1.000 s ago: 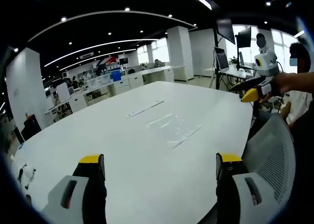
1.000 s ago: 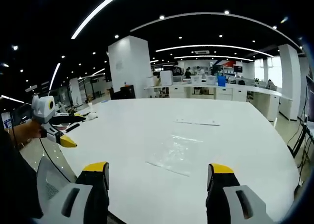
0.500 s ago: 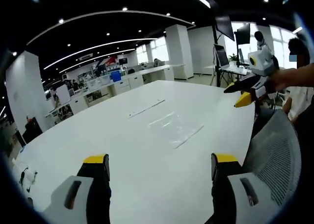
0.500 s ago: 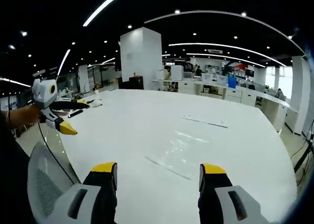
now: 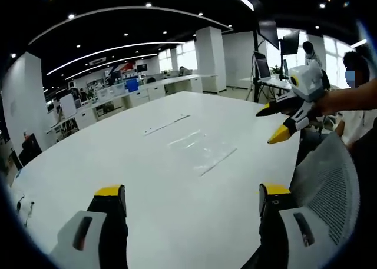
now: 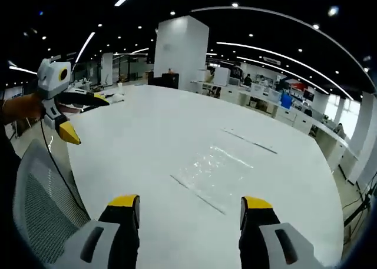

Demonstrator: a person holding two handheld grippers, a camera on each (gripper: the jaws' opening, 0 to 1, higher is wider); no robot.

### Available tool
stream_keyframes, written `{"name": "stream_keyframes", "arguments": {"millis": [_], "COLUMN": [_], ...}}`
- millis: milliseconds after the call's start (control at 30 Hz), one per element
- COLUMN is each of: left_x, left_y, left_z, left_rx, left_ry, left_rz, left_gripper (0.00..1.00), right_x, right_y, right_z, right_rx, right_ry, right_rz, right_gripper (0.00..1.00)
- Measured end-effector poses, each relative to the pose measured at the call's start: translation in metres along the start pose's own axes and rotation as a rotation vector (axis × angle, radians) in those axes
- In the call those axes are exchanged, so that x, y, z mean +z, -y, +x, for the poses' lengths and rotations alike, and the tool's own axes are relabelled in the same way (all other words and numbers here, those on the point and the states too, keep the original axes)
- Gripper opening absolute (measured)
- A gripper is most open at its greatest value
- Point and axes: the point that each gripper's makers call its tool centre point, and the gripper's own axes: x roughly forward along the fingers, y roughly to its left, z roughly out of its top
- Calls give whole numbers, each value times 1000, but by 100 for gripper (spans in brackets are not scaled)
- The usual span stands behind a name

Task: Open the resealable bag by pulling the two sides of the seal apart until the entire bag opening is separated and visibly accessible.

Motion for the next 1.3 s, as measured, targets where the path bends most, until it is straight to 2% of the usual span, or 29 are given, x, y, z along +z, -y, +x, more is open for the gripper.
{"name": "stream_keyframes", "arguments": {"millis": [267, 367, 400, 567, 633, 700, 767, 833, 933, 1067, 1133, 1167, 1300], "left_x": [-6, -6, -4, 3, 3, 3, 2, 1, 12, 18, 18, 17, 14], "left_y": [-4, -6, -7, -12, -14, -16, -17, -17, -18, -21, -20, -19, -17], "left_z": [2, 2, 2, -2, -3, -4, -4, -4, -6, -5, -4, -4, -4], "left_rx": [-3, 0, 8, 32, 37, 39, 40, 41, 44, 49, 43, 40, 29], "left_ry": [-10, -11, -2, 19, 23, 26, 21, 9, 41, 51, 53, 51, 40], "left_rz": [-7, -4, 4, 29, 25, 19, 15, 20, 26, 36, 38, 39, 51], "left_gripper": [90, 88, 87, 85, 84, 83, 83, 82, 82, 81, 81, 81, 81], "right_x": [7, 4, -3, 0, -3, 0, 2, 3, 3, 2, -1, -4, -1], "right_y": [2, 7, 7, 11, 14, 16, 12, 9, 4, -2, -5, -5, -8], "right_z": [17, 27, 29, 41, 48, 55, 62, 70, 80, 97, 106, 108, 120], "right_rx": [28, 34, 49, 75, 78, 67, 88, 97, 119, 152, 171, 177, 186], "right_ry": [5, -17, -60, -52, -84, -76, -76, -79, -92, -108, -118, -137, -126], "right_rz": [-33, -126, -147, -174, -189, -167, -139, -180, -204, -317, -273, -275, -304], "right_gripper": [67, 67, 67, 65, 64, 60, 57, 56, 56, 53, 52, 52, 52]}}
